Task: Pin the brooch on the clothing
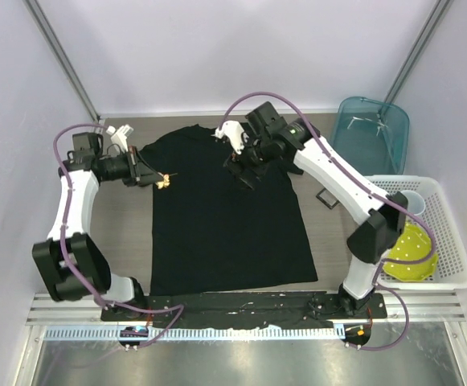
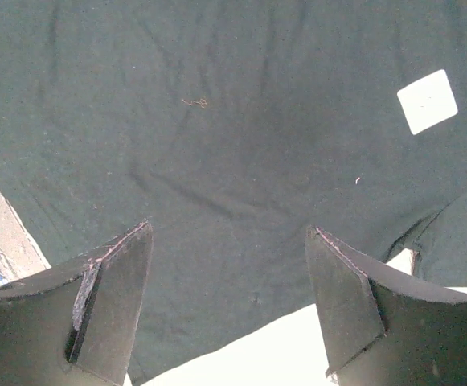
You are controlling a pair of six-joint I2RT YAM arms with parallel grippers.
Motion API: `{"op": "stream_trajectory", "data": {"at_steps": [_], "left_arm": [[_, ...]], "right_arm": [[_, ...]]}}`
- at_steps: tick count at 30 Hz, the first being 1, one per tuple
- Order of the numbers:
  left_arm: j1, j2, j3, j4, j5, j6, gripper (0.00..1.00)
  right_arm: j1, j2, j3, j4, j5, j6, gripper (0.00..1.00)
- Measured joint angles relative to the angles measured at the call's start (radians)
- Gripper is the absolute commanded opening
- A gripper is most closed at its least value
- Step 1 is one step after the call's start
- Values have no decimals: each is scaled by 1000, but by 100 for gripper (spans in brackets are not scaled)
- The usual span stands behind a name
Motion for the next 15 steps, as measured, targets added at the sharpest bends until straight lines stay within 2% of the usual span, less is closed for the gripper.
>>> {"op": "stream_trajectory", "data": {"at_steps": [5, 8, 15], "left_arm": [[10, 185, 69, 63, -4, -21, 0], [10, 278, 85, 87, -21, -34, 0], [10, 470, 214, 92, -88, -49, 0]], "right_arm": [[-46, 145, 132, -91, -24, -22, 79], [-90, 215, 174, -95, -63, -21, 73], [-142, 342, 138, -62, -80, -20, 67]]}}
